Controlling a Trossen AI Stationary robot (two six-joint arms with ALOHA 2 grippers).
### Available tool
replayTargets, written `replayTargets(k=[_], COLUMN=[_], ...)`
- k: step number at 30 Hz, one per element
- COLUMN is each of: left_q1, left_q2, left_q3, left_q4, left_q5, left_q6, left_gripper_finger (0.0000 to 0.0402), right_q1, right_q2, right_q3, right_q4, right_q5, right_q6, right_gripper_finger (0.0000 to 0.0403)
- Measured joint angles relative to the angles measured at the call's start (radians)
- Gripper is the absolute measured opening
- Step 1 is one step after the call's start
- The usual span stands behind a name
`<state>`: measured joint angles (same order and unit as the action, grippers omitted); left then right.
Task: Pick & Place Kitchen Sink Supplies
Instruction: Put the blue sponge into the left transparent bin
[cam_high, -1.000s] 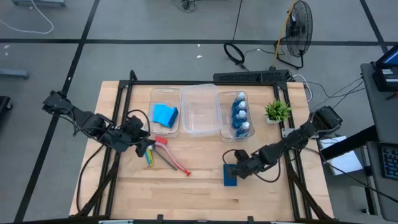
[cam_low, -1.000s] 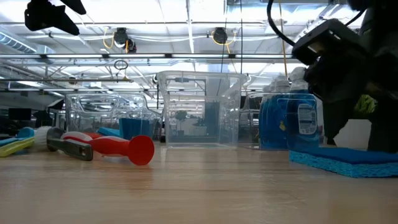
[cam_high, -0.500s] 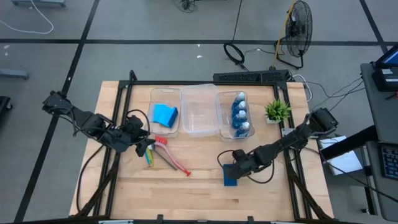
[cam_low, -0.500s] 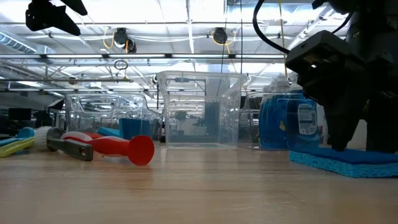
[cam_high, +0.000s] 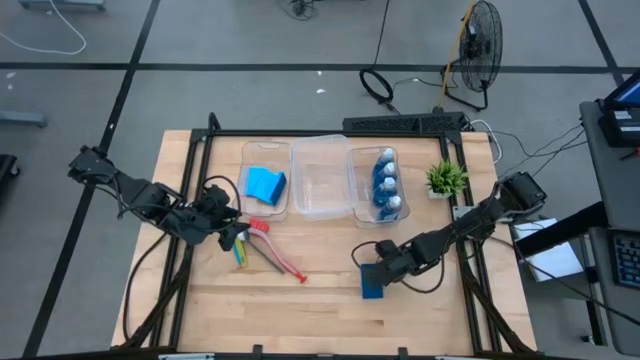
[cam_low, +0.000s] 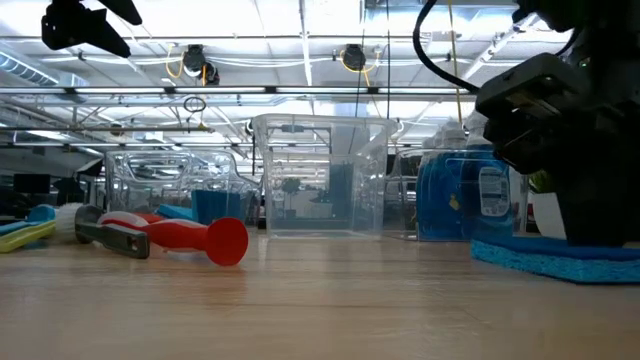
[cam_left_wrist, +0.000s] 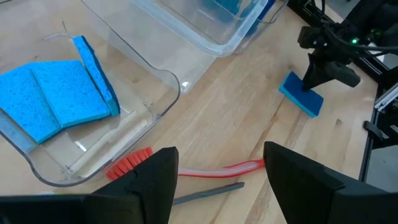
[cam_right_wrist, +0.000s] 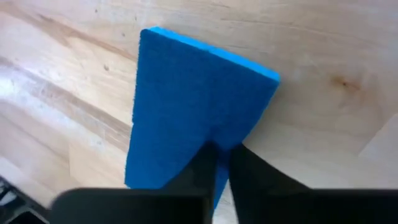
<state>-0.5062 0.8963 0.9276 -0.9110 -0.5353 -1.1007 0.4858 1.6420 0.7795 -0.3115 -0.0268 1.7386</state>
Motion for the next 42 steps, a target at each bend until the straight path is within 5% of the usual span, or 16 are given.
replayTargets(k=[13, 21, 31, 42], left_q1=[0.000, 0.000, 0.000, 0.017], left_q2=[0.000, 0.000, 0.000, 0.073], left_q3=[0.000, 0.000, 0.000, 0.000], left_q4=[0.015, 0.155, 0.299, 0.575], left_q5=[0.000, 0.003, 0.006, 0.005], left_q6=[-0.001, 0.126, 0.220, 0.346], left_gripper_finger=[0.0241, 0.0241, 0.0241, 0.0241], right_q1=[0.006, 0.007, -0.005, -0.123], right_q2=[-0.201, -0.301, -0.359, -0.359], right_q3=[-0.005, -0.004, -0.002, -0.002], right_q4=[-0.018, 0.094, 0.393, 0.695], right_q5=[0.157, 0.254, 0.417, 0.419], right_q6=[-0.129, -0.278, -0.582, -0.885], right_gripper_finger=[0.0001, 0.0001, 0.0000, 0.0000])
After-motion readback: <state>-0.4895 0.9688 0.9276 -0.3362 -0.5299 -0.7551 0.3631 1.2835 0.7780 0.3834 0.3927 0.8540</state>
